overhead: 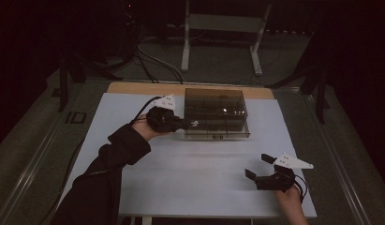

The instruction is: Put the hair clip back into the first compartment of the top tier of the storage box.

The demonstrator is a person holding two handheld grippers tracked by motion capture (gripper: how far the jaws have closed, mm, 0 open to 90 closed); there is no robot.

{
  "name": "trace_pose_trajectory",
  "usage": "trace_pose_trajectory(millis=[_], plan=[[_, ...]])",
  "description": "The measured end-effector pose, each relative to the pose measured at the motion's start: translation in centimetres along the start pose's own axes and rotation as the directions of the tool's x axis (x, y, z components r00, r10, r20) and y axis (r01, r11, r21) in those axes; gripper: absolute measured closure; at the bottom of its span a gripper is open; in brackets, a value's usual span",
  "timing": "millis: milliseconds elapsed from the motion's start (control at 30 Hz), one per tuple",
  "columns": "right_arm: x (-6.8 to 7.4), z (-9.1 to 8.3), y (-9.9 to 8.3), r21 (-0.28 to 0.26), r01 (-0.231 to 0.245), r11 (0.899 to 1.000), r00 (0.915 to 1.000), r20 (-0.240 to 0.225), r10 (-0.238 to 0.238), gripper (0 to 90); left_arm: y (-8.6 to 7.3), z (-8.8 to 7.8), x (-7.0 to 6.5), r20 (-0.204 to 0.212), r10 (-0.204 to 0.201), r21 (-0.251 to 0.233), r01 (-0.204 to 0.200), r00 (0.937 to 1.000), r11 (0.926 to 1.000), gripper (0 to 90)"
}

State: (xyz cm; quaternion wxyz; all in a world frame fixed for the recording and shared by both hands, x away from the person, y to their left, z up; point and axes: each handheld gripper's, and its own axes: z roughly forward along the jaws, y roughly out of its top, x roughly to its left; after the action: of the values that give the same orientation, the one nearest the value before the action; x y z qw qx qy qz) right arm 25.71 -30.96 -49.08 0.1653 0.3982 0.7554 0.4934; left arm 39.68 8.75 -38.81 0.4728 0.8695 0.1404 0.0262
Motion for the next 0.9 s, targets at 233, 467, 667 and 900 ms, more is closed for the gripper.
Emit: trace_pose_trajectory(millis=[233,467,667,900], plan=[[0.0,-0.1,0.0,-0.003,0.001,1.0,1.0,0.003,-0.001,2.5,0.2,1.1,0.2,-0.022,-0.031,-0.013,0.031,0.9993,0.9994,86.7],[0.0,-0.1,0.0,-0.004,0.007,1.0,1.0,0.002,-0.007,2.5,-0.6,2.4,0.7,-0.032,-0.099,-0.029,0.098,0.9946,0.9948,86.7],[0.0,-0.1,0.0,-0.004,0.005,1.0,1.0,0.001,-0.005,2.4,-0.7,3.2,1.0,-0.073,-0.124,-0.014,0.123,0.9897,0.9923,86.7],[0.0,-0.1,0.0,-0.001,0.006,1.0,1.0,0.001,-0.006,2.4,-0.9,4.0,1.3,-0.117,-0.182,-0.017,0.181,0.9764,0.9834,86.7]])
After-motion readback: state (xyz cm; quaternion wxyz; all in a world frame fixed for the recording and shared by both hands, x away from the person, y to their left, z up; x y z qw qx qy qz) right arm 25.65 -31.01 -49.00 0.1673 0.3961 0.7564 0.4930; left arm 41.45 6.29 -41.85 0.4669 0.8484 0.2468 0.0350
